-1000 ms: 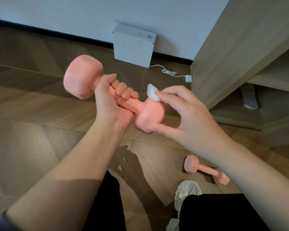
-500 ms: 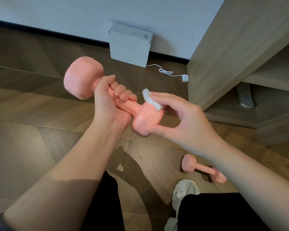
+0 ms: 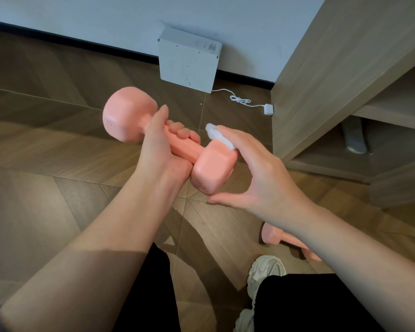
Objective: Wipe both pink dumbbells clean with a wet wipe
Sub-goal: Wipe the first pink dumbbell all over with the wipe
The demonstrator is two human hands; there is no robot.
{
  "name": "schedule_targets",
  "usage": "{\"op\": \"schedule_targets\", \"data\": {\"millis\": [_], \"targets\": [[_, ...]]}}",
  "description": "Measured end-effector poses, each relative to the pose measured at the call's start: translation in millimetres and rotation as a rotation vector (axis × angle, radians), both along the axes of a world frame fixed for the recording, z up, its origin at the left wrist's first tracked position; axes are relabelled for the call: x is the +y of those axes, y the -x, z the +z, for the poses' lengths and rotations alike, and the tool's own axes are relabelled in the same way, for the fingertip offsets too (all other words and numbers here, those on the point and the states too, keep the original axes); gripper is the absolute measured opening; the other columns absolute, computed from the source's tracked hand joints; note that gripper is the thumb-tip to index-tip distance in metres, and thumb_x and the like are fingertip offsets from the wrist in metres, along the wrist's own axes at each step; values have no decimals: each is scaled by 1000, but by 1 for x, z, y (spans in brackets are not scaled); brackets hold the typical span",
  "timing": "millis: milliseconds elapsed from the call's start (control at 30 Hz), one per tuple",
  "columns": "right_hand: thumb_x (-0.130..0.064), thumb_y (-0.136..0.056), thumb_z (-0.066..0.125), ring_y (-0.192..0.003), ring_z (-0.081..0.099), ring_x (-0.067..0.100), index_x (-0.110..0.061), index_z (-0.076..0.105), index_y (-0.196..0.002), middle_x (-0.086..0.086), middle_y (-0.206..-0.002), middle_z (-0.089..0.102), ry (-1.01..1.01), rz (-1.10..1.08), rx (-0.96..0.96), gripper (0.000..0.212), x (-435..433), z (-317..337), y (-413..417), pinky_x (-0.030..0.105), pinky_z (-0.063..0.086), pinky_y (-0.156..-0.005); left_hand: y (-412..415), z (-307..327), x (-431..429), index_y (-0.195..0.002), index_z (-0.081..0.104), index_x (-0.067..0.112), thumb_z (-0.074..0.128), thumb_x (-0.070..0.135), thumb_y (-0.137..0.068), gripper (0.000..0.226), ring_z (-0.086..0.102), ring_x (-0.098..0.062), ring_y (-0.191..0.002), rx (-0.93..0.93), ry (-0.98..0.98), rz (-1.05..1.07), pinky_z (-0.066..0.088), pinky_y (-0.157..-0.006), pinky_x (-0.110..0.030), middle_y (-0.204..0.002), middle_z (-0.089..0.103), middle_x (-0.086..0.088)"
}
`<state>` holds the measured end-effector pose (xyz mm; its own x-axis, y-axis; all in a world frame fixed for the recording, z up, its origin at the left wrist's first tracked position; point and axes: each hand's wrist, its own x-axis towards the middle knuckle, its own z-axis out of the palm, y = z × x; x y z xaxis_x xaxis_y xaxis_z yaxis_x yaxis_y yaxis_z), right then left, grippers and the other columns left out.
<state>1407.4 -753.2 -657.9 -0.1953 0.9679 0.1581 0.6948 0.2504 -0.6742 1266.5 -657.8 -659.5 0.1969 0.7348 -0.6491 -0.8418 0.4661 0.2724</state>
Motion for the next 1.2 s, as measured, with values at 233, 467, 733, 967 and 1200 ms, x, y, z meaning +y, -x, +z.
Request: {"op": "schedule_targets", "data": {"millis": [233, 467, 733, 967, 1200], "targets": [[-28, -61, 91, -121, 39, -17, -37, 34, -134, -34, -129, 39, -21, -155, 107, 93, -1, 7, 5, 3, 31, -97, 0, 2, -7, -72, 45, 13, 57, 15, -93, 25, 46, -13, -54, -91, -180, -64, 49, -70, -31, -60, 46, 1], [-21, -60, 88, -119, 56, 4, -19, 48, -135, -13, -126, 59, 153, -184, 493, 85, 0, 8, 5, 20, 46, -96, 2, 19, -4, -59, 38, 19, 53, 19, -92, 37, 44, -9, -43, -109, -376, -46, 44, -49, -22, -46, 40, 7], [-25, -64, 90, -127, 53, 10, -10, 55, -132, -1, -136, 58, -106, -169, 311, 78, -6, 14, 12, 22, 44, -100, 9, 17, -4, -53, 33, 21, 50, 17, -91, 42, 25, -8, -37, -90, -258, 8, 31, -40, -21, -43, 25, 8], [-39, -70, 84, -123, 47, -7, -28, 50, -138, -20, -134, 54, 110, -126, 210, 77, -1, 13, 8, 10, 38, -99, 10, 9, -5, -56, 35, 20, 54, 16, -89, 39, 28, -8, -38, -38, -178, 36, 33, -42, -21, -44, 27, 8], [-35, -74, 78, -131, 47, 1, -17, 59, -129, -5, -138, 57, -124, -159, 139, 61, -6, 13, 9, 52, 19, -120, 8, 6, -3, -60, 35, 19, 54, 15, -89, 34, 30, -10, -39, -45, -80, 53, 34, -43, -20, -47, 29, 7]]}}
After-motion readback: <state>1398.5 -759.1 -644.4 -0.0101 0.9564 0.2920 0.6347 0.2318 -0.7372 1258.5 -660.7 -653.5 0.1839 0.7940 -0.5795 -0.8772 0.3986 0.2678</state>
